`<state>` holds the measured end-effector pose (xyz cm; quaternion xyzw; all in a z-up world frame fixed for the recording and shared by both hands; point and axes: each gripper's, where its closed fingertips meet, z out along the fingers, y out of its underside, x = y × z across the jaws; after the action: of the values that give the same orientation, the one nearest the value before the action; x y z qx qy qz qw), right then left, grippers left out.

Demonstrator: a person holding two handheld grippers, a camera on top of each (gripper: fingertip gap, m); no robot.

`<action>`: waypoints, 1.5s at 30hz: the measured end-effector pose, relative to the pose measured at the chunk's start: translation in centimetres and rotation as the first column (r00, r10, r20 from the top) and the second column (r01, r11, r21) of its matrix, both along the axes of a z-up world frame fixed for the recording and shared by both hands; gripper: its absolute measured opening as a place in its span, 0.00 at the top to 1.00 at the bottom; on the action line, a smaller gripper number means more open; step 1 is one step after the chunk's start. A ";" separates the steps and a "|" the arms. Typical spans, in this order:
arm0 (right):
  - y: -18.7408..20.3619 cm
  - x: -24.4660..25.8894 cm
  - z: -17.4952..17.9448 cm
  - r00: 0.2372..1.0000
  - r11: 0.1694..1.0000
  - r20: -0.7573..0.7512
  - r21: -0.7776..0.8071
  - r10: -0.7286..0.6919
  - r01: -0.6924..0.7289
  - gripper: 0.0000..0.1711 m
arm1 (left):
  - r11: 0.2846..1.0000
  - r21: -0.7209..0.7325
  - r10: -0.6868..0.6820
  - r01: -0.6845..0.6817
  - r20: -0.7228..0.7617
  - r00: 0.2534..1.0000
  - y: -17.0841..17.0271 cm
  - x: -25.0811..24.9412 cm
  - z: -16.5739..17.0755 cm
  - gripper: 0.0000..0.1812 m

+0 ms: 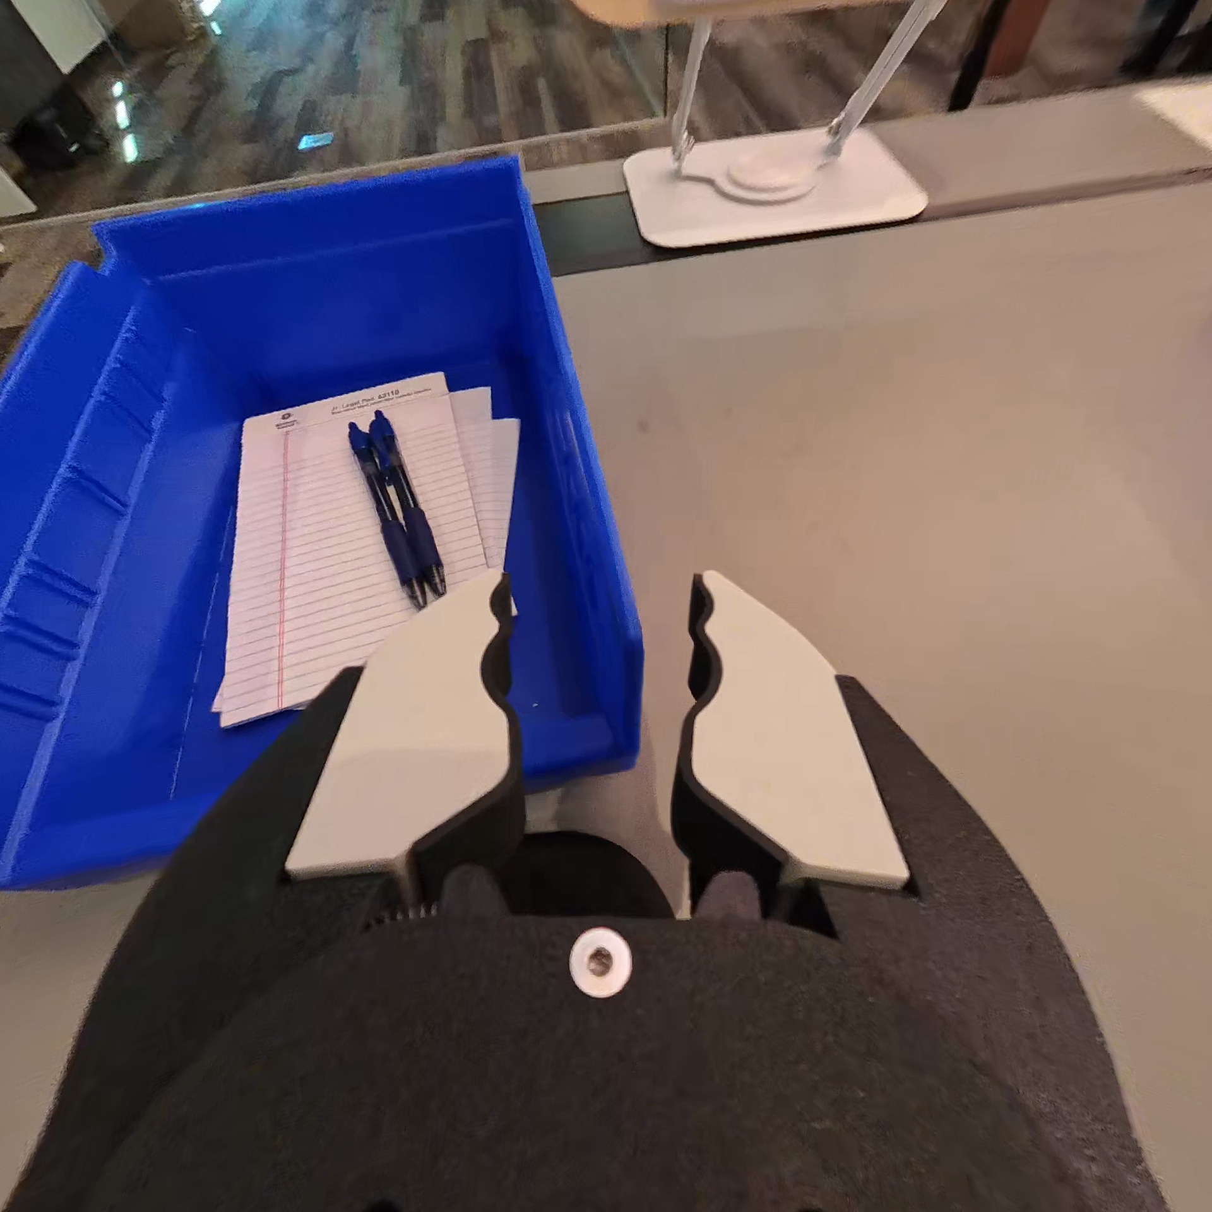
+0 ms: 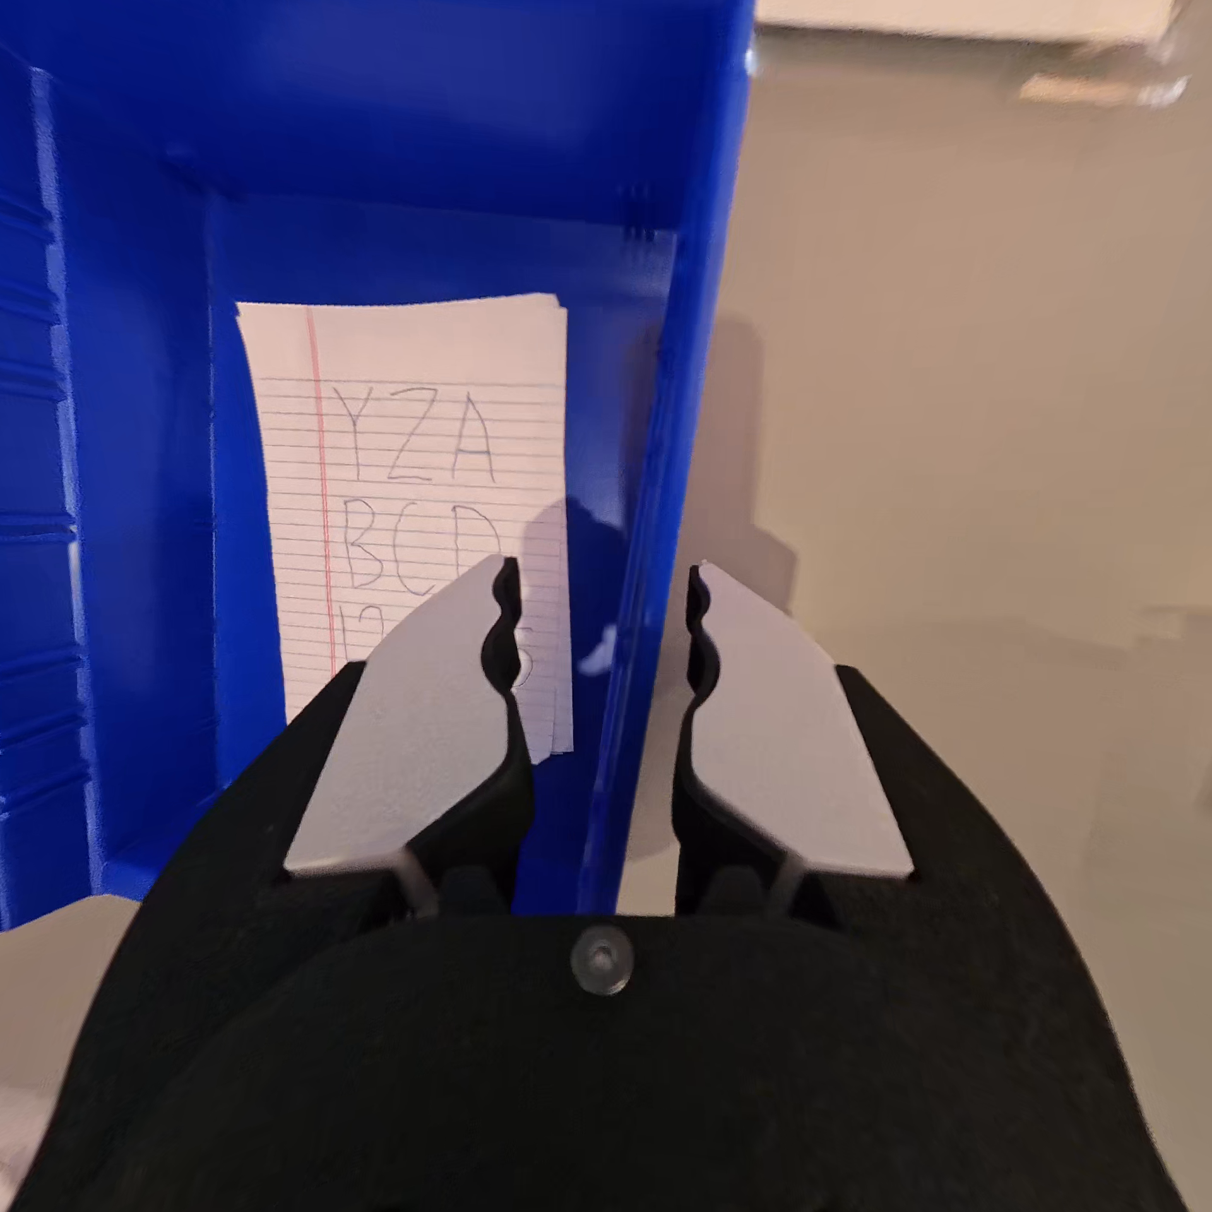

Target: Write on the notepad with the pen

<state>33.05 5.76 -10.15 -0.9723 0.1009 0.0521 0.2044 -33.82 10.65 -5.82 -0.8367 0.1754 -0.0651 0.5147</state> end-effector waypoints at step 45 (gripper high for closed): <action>7.2 -32.2 8.0 0.952 0.851 0.270 0.457 0.145 -0.259 0.22 | 0.997 -0.068 -0.028 0.033 0.075 0.997 5.7 15.7 2.2 0.29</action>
<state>0.82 12.94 -2.18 -0.8939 -0.0429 -0.0134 0.4461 -18.12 16.30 -3.60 -0.8483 0.1665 -0.1099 0.4905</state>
